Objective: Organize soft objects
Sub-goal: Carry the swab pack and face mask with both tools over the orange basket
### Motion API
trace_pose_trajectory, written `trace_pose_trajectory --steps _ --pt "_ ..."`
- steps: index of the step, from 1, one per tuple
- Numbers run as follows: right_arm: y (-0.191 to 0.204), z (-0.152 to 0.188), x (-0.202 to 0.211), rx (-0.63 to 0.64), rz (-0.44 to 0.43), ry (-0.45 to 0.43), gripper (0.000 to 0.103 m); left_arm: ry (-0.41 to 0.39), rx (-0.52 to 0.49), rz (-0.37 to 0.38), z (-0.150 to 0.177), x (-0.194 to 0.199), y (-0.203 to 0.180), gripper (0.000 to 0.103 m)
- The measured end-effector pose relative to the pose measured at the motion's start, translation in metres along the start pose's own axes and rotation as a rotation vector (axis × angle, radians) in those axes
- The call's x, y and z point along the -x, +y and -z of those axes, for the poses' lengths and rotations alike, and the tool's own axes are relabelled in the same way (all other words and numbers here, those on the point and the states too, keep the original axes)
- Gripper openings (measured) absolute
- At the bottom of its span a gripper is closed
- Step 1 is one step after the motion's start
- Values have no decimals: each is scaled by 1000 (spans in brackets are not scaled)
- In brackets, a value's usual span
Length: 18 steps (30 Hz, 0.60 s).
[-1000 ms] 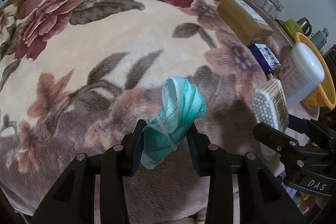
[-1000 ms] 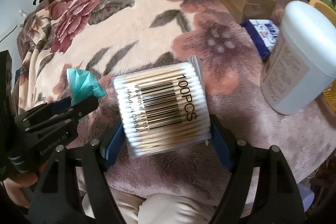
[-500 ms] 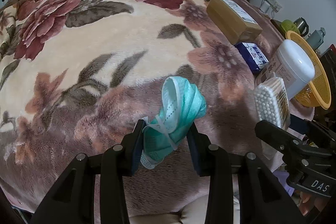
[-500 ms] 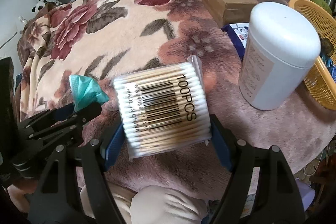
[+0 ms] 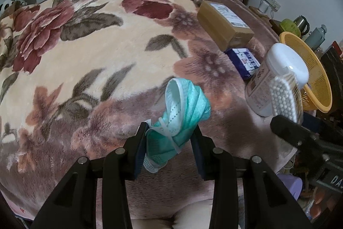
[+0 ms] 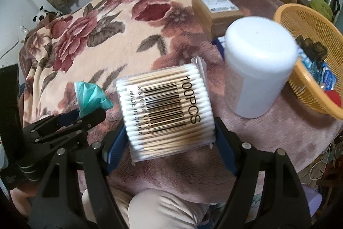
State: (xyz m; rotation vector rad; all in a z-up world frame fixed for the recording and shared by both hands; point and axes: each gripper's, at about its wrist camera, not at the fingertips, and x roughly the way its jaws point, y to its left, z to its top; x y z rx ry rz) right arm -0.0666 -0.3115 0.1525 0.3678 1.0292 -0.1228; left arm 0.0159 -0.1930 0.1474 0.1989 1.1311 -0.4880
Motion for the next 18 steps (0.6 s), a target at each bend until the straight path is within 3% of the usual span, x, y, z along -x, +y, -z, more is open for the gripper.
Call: trace_pose_trajectory --steps 18 --pt "-43 -24 44 -39 42 -94 76 -25 -79 33 -25 7 -62 40"
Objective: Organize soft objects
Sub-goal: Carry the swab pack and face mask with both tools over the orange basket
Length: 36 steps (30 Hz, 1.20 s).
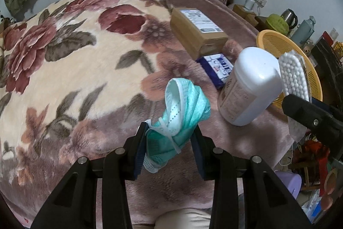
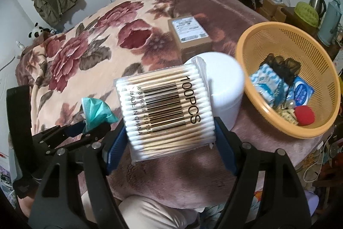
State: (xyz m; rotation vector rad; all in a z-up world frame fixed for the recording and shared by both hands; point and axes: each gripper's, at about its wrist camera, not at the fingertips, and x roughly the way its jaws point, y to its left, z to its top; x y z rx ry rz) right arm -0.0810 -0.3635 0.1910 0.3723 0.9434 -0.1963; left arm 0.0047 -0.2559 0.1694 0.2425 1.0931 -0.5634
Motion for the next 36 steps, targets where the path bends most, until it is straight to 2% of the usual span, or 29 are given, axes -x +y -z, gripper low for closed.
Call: trace_pose_trajectory --steps 36 --pt "-106 -23 36 -132 75 -77 76 -34 -149 85 -55 -3 -118 40"
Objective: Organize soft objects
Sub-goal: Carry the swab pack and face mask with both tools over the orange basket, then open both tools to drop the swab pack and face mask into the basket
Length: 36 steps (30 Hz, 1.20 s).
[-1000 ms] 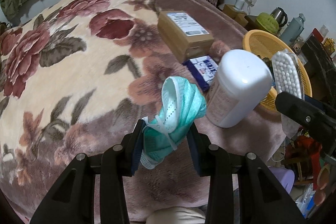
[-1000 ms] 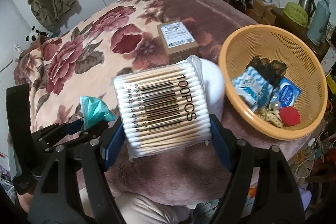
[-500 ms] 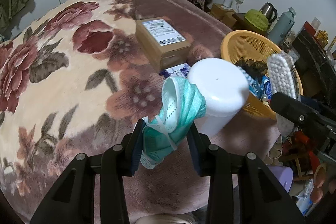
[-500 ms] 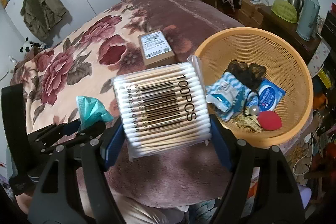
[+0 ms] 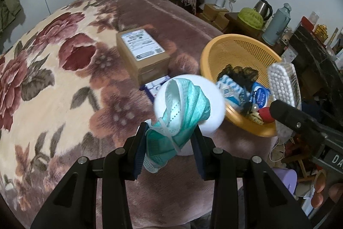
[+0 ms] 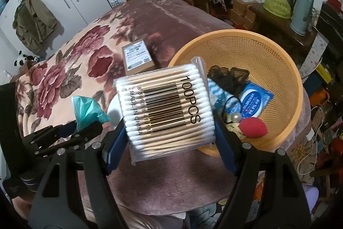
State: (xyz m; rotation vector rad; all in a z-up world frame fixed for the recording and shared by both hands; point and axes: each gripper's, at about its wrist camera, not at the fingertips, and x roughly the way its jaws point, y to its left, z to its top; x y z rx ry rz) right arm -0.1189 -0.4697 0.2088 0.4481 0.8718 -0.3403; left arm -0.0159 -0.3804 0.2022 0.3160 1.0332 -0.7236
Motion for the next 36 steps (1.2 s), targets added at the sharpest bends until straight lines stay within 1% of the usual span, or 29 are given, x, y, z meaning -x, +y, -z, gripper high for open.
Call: trace_pose_trajectory --steps 25,30,34,36 --pt "-78 -17 15 -140 79 -42 76 10 -108 84 -41 -22 -92 40" --pt "-92 -20 13 -177 81 -43 76 19 -118 96 -50 -33 -106 40" --pt "-102 -26 11 -215 80 -47 76 9 -131 116 -58 -38 -117 40" --pt "-107 -29 11 -231 75 -48 76 2 -138 130 -62 -41 -124 43"
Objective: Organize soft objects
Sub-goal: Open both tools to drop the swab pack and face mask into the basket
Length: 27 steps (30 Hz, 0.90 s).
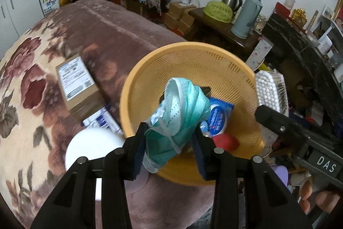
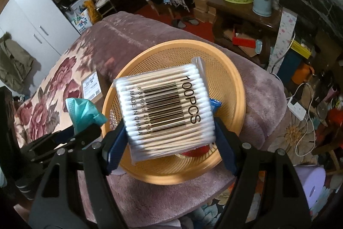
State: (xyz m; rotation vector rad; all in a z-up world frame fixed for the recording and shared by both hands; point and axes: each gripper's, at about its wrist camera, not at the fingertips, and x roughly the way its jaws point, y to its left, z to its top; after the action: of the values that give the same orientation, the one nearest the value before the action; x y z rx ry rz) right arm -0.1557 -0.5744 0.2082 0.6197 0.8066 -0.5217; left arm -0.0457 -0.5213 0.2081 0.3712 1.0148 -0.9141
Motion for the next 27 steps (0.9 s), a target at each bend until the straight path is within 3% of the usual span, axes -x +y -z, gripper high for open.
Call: trace_pose_trajectory --steps 1,3,5,7,9,13,14,15,27 --pt "-2 -1 -1 -10 0 -1 77 -6 -5 5 -2 -2 -3 45" --pt "-7 -4 -2 -42 -10 -9 78 -15 -24 14 -6 -8 -8 70" --pt "-13 -5 -4 -85 -38 -10 79 -17 -28 3 -6 -12 -9 83" --pt "-22 -5 -7 -141 -60 -1 84 -10 -33 11 -4 -14 -10 87" --pt "-26 -3 -8 -159 -56 4 84 -9 -49 5 -2 -15 -12 98" --pt "-27 2 -6 -162 -46 7 85 -26 -65 8 5 -11 -14 99" --pt "-26 3 -6 -163 -46 7 91 -28 -64 13 7 -10 -14 99" --pt "-26 4 -5 -162 -44 7 103 -31 -64 15 9 -9 -14 100" --pt "-17 16 9 -104 -7 -42 103 -36 -46 23 22 2 -9 101"
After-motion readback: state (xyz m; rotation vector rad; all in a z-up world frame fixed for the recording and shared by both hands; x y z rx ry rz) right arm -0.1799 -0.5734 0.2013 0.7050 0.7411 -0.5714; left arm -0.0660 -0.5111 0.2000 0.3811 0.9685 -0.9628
